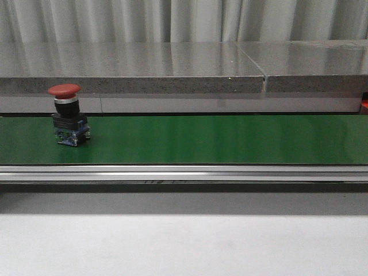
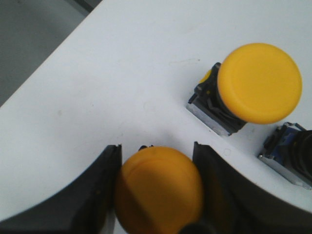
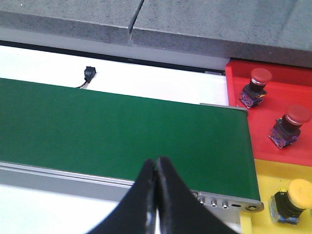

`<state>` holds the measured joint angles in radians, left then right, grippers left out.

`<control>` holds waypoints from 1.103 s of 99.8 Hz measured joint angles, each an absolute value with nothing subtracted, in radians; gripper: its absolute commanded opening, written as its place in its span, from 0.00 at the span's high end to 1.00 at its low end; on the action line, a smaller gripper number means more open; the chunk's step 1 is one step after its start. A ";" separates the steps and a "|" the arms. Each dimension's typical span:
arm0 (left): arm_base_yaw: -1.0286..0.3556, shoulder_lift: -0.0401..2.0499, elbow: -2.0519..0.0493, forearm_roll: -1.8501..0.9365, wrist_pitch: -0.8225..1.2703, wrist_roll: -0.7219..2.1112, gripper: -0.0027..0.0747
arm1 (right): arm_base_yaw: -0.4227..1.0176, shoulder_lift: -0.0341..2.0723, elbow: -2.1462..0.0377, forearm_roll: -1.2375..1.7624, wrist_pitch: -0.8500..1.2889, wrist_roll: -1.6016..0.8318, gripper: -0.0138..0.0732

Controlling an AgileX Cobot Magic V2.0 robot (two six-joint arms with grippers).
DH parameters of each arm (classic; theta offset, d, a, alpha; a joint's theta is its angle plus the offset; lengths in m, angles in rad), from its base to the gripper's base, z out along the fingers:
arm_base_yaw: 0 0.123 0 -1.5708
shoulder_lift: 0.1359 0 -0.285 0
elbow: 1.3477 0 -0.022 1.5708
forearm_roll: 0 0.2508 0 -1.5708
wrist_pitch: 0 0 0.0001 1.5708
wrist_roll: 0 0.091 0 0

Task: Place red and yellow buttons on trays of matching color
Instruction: 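Move the left gripper over a yellow mushroom button and grasp it, then place the yellow button on the green belt and open the left gripper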

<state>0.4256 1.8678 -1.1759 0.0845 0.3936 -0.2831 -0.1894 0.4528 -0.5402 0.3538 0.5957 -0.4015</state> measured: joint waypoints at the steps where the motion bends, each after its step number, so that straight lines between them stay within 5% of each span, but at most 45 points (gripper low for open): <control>1: 0.426 1.867 -1.176 0.084 0.396 -0.283 0.99 | -0.189 0.453 -0.540 0.354 0.596 -0.401 0.92; 34: 0.409 1.675 -1.176 0.036 0.474 -0.283 0.99 | -0.189 0.453 -0.540 0.354 0.596 -0.401 0.92; 66: 0.246 1.446 -1.176 0.036 0.601 -0.237 0.99 | -0.189 0.453 -0.540 0.354 0.596 -0.401 0.92; 110: 0.078 1.466 -1.109 0.036 0.635 -0.194 0.99 | -0.189 0.453 -0.540 0.354 0.596 -0.401 0.92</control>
